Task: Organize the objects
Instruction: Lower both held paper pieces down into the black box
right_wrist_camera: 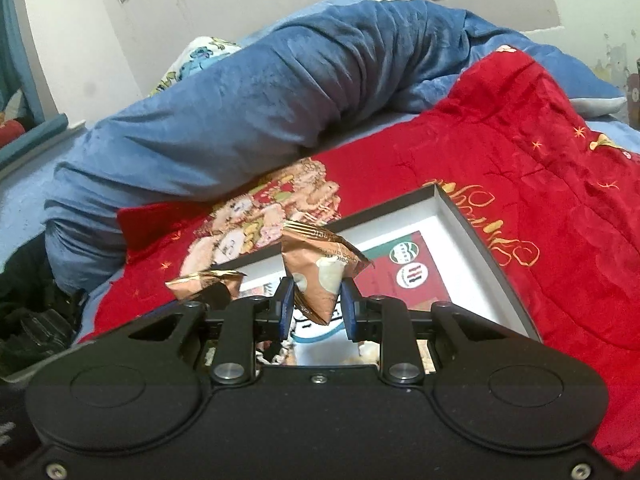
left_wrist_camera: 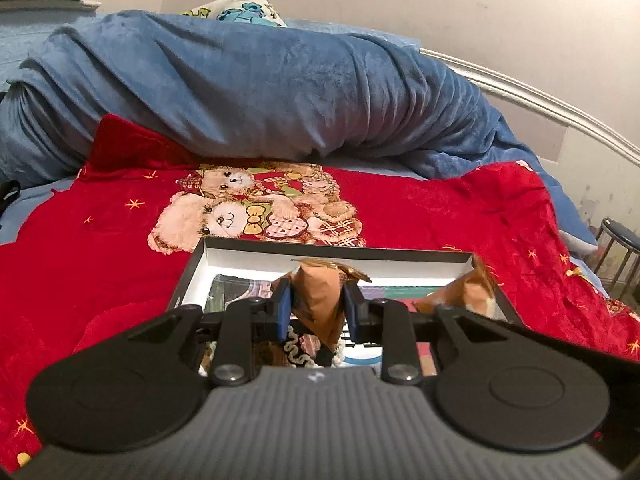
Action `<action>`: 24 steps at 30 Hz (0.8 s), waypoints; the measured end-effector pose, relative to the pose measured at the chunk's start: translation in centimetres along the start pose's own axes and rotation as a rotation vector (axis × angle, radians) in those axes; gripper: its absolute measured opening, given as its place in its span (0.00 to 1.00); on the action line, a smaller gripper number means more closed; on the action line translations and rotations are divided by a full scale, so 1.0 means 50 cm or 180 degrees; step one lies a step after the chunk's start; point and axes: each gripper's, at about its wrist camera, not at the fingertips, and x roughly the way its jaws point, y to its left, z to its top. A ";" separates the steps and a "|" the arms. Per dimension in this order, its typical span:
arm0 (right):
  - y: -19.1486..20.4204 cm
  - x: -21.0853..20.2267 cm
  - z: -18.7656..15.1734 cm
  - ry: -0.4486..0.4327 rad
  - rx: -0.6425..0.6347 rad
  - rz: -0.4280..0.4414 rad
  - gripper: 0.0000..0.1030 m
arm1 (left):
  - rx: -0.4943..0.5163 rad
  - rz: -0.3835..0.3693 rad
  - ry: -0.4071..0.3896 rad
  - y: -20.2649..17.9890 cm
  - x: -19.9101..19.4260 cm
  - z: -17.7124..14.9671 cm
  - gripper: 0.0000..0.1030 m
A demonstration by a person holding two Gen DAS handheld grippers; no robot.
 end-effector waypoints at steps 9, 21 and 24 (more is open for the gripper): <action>-0.009 -0.003 -0.009 0.0009 -0.0099 -0.0045 0.24 | 0.0273 0.0046 0.0000 -0.012 0.002 -0.006 0.31; -0.041 0.012 0.001 0.0026 -0.0050 -0.0080 0.24 | 0.0655 -0.0051 0.0300 -0.047 0.029 -0.043 0.31; -0.057 0.025 0.008 0.0077 0.0019 -0.0038 0.24 | 0.0584 -0.0162 0.0305 -0.057 0.029 -0.043 0.31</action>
